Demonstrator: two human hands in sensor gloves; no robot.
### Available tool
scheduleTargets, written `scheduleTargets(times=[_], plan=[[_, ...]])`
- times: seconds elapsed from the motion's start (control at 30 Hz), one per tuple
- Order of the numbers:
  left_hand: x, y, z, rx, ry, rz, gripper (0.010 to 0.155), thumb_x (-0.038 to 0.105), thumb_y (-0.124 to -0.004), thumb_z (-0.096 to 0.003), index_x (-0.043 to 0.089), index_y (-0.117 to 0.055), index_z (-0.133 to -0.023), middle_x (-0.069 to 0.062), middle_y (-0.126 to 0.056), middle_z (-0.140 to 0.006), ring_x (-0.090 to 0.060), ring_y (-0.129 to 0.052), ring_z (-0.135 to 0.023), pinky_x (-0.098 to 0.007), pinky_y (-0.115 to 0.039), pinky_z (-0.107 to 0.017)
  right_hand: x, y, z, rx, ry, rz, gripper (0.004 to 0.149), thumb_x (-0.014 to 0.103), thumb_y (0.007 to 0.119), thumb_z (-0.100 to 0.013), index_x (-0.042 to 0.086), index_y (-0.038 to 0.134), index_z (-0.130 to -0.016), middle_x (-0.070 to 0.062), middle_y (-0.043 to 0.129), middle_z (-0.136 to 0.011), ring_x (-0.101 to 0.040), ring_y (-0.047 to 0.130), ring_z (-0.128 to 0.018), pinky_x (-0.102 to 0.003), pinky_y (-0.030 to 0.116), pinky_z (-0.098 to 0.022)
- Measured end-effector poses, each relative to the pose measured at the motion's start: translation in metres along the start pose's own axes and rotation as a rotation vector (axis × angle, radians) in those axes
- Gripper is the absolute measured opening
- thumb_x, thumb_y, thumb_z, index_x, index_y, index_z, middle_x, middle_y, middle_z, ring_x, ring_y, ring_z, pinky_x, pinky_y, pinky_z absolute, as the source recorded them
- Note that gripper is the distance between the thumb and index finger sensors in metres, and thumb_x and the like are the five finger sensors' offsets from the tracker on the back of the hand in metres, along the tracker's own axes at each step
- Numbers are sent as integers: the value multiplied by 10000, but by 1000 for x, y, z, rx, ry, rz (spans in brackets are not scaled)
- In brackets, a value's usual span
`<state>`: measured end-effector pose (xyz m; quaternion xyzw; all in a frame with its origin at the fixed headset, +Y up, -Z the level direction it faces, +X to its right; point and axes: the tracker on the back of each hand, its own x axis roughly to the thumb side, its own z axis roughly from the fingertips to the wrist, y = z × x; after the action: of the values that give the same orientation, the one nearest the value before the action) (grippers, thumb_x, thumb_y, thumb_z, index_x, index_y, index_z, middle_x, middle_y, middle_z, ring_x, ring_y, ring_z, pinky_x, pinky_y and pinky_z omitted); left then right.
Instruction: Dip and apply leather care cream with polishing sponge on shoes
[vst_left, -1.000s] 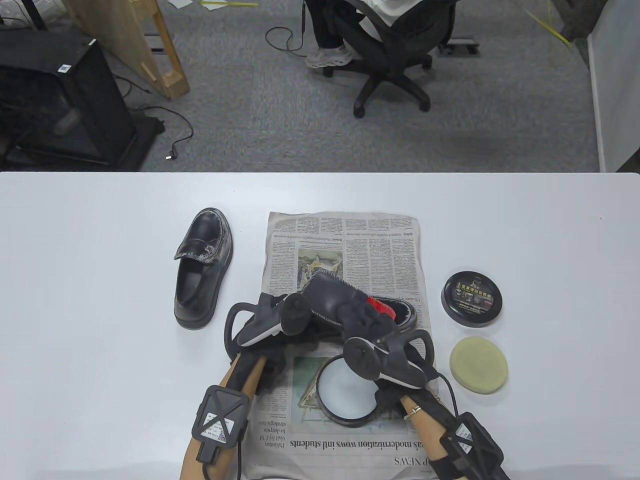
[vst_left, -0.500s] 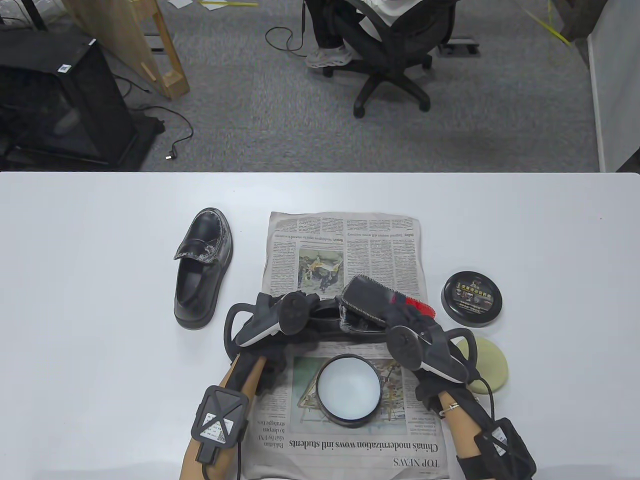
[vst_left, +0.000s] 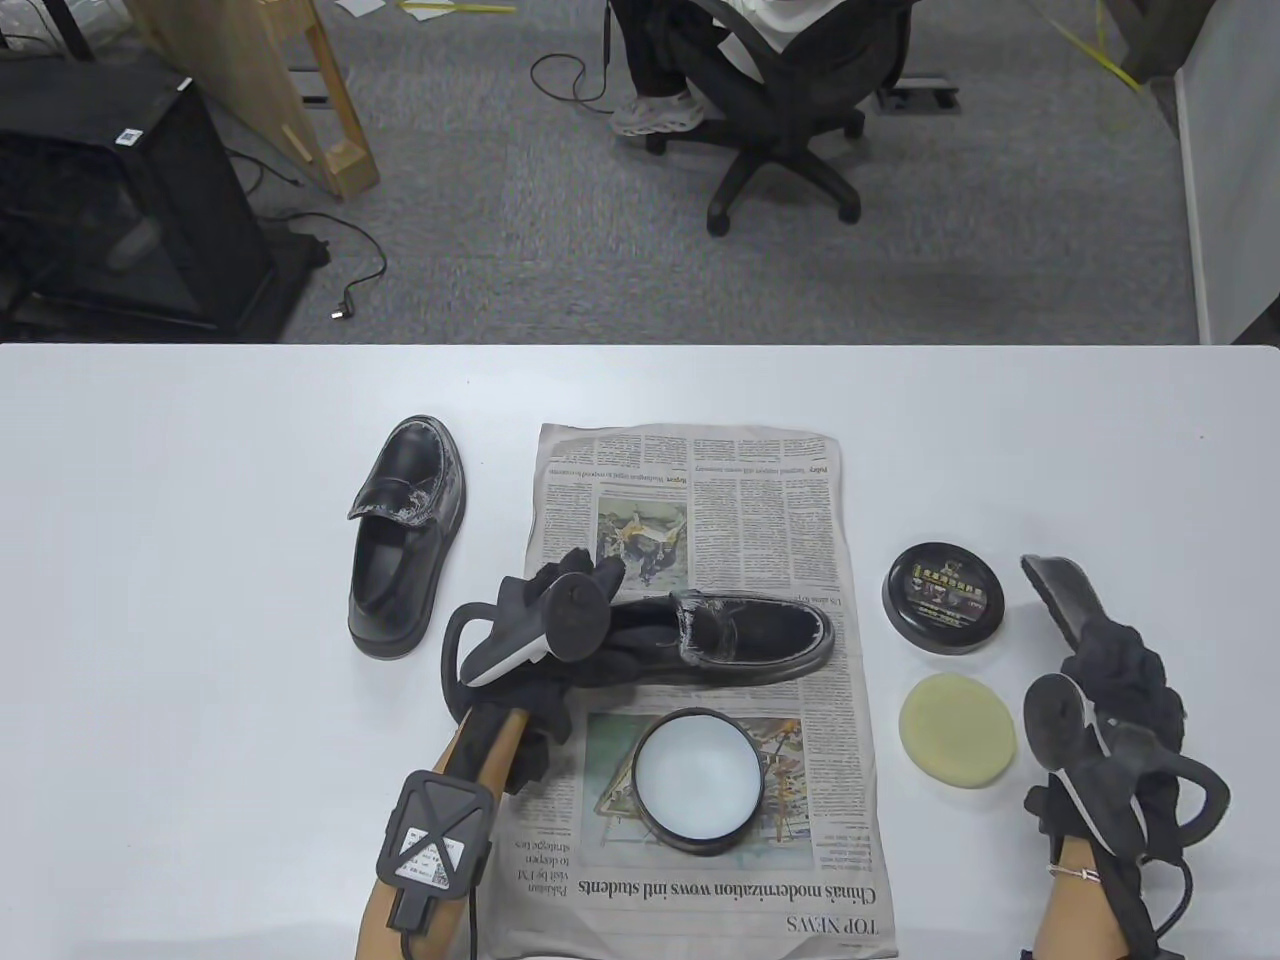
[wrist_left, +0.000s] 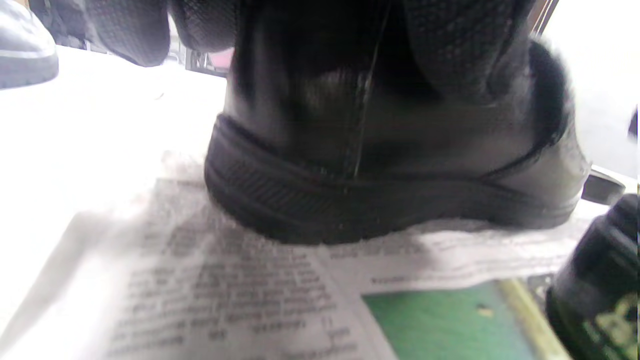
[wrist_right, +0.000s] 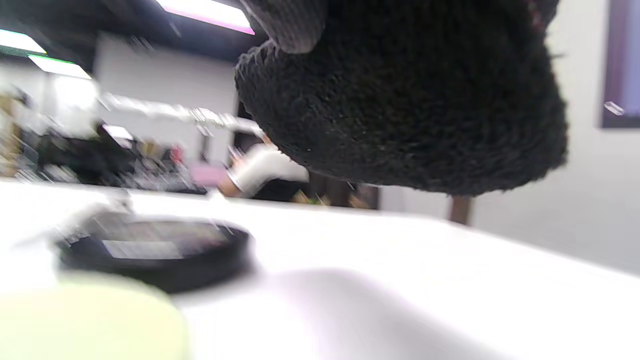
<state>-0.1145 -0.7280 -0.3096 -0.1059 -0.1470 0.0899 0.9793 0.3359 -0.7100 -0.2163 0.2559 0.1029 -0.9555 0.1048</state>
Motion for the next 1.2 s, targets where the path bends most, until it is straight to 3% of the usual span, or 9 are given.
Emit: scheduleTargets(times=[0.07,0.17,0.23,0.4,0.57,0.83,0.93,1.1,1.2], plan=[[3,7,10,54,-5,-30,974,561,-805,-449,204,-320,-1215,-265,-312,-1275,-525,-409,-1111,-680,-532,-755,-3,17,-4,118,18,21,471,325,623,-620,174,607,-1065,-110,731,-1053,-381,801,-916,-511,703,-654],[7,17,33,136,-55,-50,937,567,-774,-476,195,-334,-1215,-272,-309,-1272,-527,-405,-1108,-677,-527,-756,-1,40,-7,432,-44,-37,506,378,605,-620,159,621,-1075,-126,735,-1065,-411,784,-932,-544,689,-655],[13,20,50,191,-104,-33,891,569,-743,-503,186,-360,-1211,-269,-345,-1267,-511,-448,-1103,-662,-545,-753,2,43,-5,597,-83,-80,617,456,548,-628,104,526,-1135,-205,580,-1135,-484,667,-983,-578,640,-674],[37,4,90,157,-330,-43,815,586,-704,-516,204,-454,-1192,-196,-527,-1245,-427,-631,-1071,-616,-629,-736,26,17,7,368,-246,-161,643,512,534,-607,153,523,-1141,-252,523,-1168,-542,601,-1007,-619,609,-682],[53,-35,95,-16,-407,-129,905,638,-632,-516,145,-341,-1217,-254,-452,-1255,-475,-584,-1073,-631,-622,-726,71,7,28,504,-488,-88,749,612,548,-557,156,531,-1151,-301,435,-1195,-620,546,-1006,-652,656,-654],[54,-65,83,-141,-411,-186,1045,684,-586,-497,10,-211,-1201,-305,-409,-1249,-527,-536,-1069,-656,-605,-714,81,25,30,592,-524,12,961,647,694,-446,143,346,-1187,-362,317,-1190,-685,523,-986,-647,729,-623],[52,-66,81,-149,-403,-94,1044,669,-627,-490,7,-233,-1194,-309,-445,-1234,-513,-571,-1054,-647,-617,-706,83,32,28,560,-499,50,863,560,738,-482,199,326,-1148,-341,313,-1183,-623,547,-977,-588,757,-642],[52,-63,78,-156,-398,-89,1031,653,-660,-478,20,-275,-1195,-300,-488,-1221,-498,-610,-1039,-634,-641,-695,79,22,25,432,-479,0,547,426,718,-557,263,567,-1057,-231,527,-1157,-507,692,-945,-514,812,-631],[50,-62,75,-163,-399,-76,1028,649,-672,-468,36,-281,-1194,-284,-502,-1220,-487,-620,-1039,-632,-646,-693,80,10,28,402,-504,-52,508,405,724,-558,273,622,-1037,-176,595,-1143,-471,710,-957,-506,808,-636]])
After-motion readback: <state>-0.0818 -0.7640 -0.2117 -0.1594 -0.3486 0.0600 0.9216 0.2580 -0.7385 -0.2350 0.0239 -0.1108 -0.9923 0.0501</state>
